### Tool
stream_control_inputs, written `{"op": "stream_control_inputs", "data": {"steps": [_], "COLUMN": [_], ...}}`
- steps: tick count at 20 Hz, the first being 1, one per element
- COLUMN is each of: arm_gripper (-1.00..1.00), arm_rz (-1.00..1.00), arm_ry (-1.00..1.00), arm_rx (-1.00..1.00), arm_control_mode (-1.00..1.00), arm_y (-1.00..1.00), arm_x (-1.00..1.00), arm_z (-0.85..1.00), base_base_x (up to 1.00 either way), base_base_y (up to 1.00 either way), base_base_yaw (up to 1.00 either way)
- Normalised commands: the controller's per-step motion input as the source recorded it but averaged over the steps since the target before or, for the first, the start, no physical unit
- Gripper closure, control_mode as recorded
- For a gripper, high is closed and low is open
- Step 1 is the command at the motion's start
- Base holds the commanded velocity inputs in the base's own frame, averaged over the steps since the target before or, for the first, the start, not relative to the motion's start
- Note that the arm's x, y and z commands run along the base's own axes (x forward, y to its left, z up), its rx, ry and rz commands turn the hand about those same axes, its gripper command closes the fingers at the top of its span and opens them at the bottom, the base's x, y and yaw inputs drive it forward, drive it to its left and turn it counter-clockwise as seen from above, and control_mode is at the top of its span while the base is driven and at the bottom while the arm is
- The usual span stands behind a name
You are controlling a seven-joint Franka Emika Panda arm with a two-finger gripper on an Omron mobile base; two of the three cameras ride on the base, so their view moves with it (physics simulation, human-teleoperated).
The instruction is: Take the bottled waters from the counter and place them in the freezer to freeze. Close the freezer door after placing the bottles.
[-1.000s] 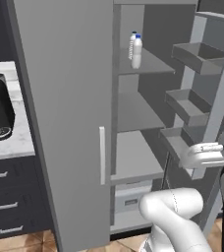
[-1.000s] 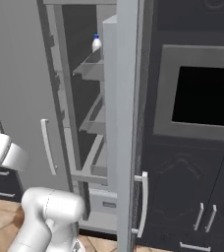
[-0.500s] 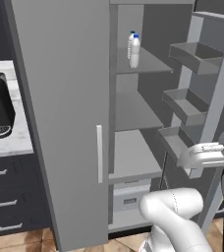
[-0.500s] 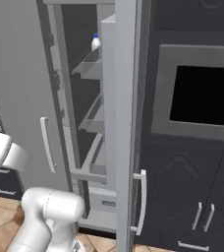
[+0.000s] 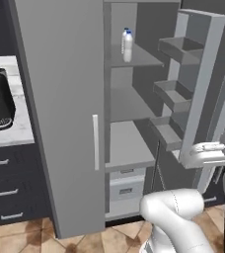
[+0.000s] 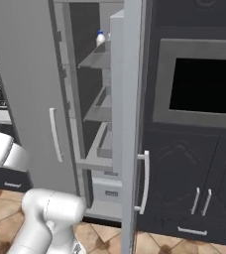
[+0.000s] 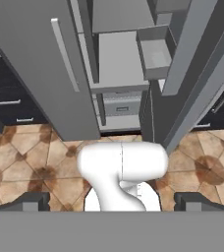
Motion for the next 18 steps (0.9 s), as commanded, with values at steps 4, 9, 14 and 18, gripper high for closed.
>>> {"op": "stream_control_inputs", "data": {"steps": [4,9,14,18], "arm_gripper": [-1.0,-1.0,-1.0,-1.0], "arm_rz": [0.0,0.0,0.0,0.0], "arm_ry": [0.0,0.0,0.0,0.0], "arm_rx": [0.0,0.0,0.0,0.0], "arm_control_mode": [1.0,1.0,1.0,1.0], "arm_y": [0.0,0.0,0.0,0.0], "arm_x": [0.0,0.0,0.0,0.0], "arm_z": [0.0,0.0,0.0,0.0], "base_base_x": [-0.5,-0.02,0.0,0.0], "base_base_y": [0.0,-0.42,-0.55,-0.42], "base_base_yaw": [-0.07,0.0,0.0,0.0]}}
